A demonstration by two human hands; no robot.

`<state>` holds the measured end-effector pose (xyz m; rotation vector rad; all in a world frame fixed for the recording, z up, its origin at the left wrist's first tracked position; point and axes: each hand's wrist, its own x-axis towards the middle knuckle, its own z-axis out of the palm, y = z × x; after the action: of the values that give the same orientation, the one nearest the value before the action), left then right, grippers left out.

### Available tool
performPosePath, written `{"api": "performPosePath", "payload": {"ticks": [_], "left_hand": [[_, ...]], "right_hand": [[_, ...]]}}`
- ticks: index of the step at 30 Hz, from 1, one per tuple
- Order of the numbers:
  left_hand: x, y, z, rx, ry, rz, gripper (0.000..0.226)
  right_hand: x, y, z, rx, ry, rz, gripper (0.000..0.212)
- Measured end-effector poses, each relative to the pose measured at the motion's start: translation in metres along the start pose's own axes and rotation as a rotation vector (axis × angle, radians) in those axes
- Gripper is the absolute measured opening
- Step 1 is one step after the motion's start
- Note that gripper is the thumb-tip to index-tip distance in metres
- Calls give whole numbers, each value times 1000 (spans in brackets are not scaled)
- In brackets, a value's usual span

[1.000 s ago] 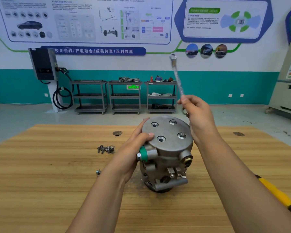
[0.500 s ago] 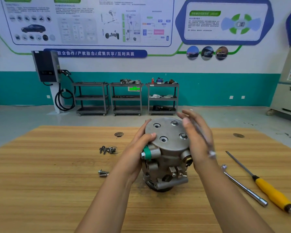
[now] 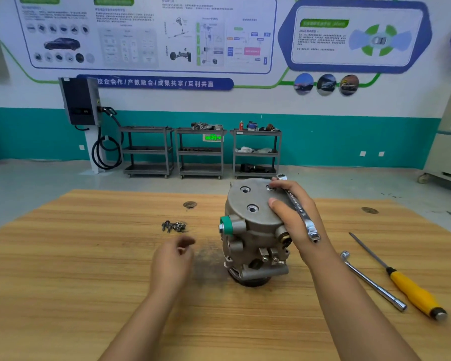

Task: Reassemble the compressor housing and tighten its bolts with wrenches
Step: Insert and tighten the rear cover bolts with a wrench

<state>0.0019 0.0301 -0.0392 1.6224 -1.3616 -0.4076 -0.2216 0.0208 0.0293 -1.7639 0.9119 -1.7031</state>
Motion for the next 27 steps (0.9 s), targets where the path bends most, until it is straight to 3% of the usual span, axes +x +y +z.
{"api": "performPosePath", "payload": {"ticks": [2,5,11,18,27], "left_hand": [[7,-27,-7,367,19,17,25],[14,-47,-11,587,-69,-5,28],[20,-51,-5,634,-134,78,12],[21,-48,-1,629,-122,100,25],[30,-51,-4,603,-160,89,18]], "right_hand": [[0,1,-2,-5,5,-2,26],[2,3,-7,-31,-8,-6,26],[4,4,-15,-52,-30,-3,27],[2,3,-15,-53,-17,7,27],[14,-3,-20,-33,-139,73,27]]}}
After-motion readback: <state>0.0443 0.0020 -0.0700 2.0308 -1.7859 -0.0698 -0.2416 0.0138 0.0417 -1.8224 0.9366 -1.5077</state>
